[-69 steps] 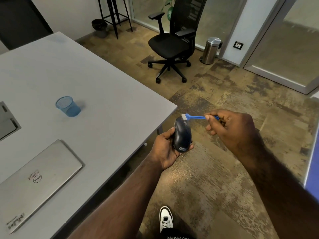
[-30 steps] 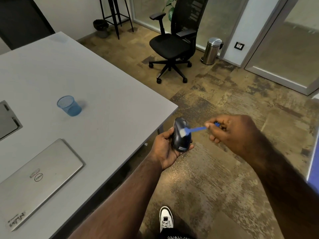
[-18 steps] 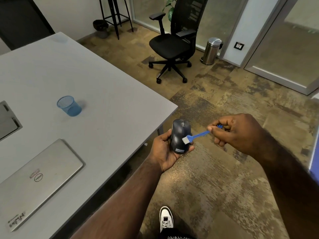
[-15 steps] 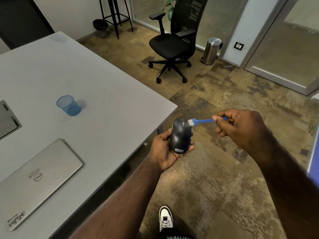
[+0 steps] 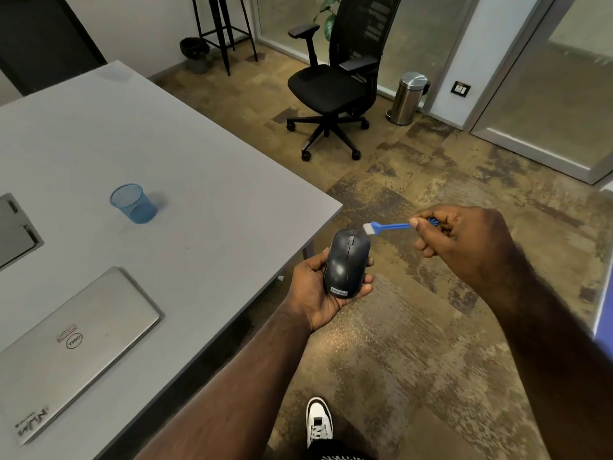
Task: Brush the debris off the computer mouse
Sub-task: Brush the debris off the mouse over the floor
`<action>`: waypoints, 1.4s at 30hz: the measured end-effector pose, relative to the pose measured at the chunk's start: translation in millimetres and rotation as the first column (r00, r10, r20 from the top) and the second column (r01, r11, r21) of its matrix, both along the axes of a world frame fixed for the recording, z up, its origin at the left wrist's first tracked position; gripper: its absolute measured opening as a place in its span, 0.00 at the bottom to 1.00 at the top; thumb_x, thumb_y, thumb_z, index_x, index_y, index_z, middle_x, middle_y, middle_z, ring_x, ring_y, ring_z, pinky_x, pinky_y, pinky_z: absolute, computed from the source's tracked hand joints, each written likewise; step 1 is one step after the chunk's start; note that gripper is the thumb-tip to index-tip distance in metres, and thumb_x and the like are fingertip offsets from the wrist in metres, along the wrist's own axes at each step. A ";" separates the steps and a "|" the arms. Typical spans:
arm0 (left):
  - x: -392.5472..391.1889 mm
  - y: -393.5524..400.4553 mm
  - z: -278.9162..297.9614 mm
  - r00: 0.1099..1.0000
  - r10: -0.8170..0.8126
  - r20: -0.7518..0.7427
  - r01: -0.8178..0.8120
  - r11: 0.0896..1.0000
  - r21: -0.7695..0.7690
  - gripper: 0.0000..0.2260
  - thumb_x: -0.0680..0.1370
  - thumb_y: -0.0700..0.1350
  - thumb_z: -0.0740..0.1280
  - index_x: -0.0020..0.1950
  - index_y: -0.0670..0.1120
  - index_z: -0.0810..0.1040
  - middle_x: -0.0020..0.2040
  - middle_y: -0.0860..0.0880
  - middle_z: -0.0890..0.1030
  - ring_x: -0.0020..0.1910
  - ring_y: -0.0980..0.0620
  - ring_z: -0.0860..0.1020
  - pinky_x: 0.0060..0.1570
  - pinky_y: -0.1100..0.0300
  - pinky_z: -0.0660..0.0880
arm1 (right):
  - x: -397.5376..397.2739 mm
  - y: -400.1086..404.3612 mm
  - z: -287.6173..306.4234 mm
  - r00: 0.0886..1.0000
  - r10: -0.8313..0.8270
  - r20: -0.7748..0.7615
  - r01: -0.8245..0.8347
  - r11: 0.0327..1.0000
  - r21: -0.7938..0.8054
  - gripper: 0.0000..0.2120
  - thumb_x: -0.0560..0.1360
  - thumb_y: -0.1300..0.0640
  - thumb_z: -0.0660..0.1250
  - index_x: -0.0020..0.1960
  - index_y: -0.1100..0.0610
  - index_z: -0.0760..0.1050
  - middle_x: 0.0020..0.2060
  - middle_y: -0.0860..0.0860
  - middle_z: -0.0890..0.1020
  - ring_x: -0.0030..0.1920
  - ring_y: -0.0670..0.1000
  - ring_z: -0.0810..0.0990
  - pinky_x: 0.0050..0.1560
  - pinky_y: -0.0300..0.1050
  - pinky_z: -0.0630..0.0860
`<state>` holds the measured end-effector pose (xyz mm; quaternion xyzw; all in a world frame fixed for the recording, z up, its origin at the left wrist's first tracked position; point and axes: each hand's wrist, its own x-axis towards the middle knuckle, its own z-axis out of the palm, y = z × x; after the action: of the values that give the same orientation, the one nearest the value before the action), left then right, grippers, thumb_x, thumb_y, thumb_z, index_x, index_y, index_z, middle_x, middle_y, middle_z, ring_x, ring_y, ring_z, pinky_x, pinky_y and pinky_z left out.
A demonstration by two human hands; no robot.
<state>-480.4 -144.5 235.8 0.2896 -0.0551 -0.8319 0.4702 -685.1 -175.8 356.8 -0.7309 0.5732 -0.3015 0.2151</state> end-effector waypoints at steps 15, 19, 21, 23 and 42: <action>0.7 -2.1 -2.9 0.987 -0.058 0.151 0.056 0.998 0.017 0.24 0.78 0.52 0.56 0.65 0.37 0.76 0.57 0.37 0.81 0.46 0.41 0.81 0.43 0.51 0.81 | 9.3 -2.3 4.2 0.986 0.153 -0.071 -0.152 0.988 0.022 0.10 0.77 0.52 0.66 0.54 0.53 0.84 0.32 0.44 0.83 0.30 0.40 0.82 0.34 0.34 0.79; 2.8 -2.0 -3.2 0.989 -0.049 0.141 0.047 0.999 0.020 0.23 0.77 0.52 0.57 0.62 0.37 0.79 0.56 0.37 0.81 0.45 0.41 0.82 0.42 0.50 0.82 | 4.3 -5.1 4.6 0.982 0.190 -0.013 -0.189 0.979 0.074 0.09 0.76 0.51 0.66 0.52 0.51 0.84 0.31 0.45 0.84 0.31 0.40 0.83 0.34 0.29 0.77; 2.4 -2.3 -3.1 0.989 -0.055 0.134 0.055 0.998 0.005 0.24 0.76 0.52 0.58 0.63 0.37 0.78 0.57 0.37 0.81 0.46 0.41 0.81 0.43 0.50 0.81 | 3.3 -6.5 1.7 0.993 0.112 -0.041 -0.111 0.994 0.020 0.08 0.78 0.53 0.67 0.53 0.51 0.83 0.32 0.44 0.83 0.32 0.38 0.82 0.33 0.29 0.76; 1.7 -3.3 -2.5 0.991 -0.048 0.126 0.049 0.999 -0.002 0.24 0.76 0.52 0.58 0.64 0.37 0.77 0.57 0.37 0.80 0.47 0.41 0.81 0.44 0.50 0.81 | 4.1 -5.5 1.4 0.994 0.086 -0.061 -0.086 0.996 0.000 0.08 0.78 0.54 0.67 0.53 0.51 0.83 0.32 0.43 0.83 0.33 0.38 0.82 0.34 0.32 0.77; 8.6 -9.2 -5.3 0.991 0.119 -0.064 -0.116 0.992 0.044 0.23 0.75 0.49 0.59 0.58 0.34 0.80 0.56 0.34 0.81 0.53 0.36 0.81 0.47 0.44 0.81 | -0.4 4.8 3.1 0.928 0.370 -0.040 -0.356 0.914 0.195 0.05 0.75 0.57 0.71 0.50 0.53 0.85 0.29 0.47 0.84 0.29 0.41 0.83 0.31 0.34 0.79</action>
<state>-471.8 -153.6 230.5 0.2739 -0.0056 -0.8129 0.5140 -685.5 -171.0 359.9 -0.8125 0.4606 -0.1741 0.3120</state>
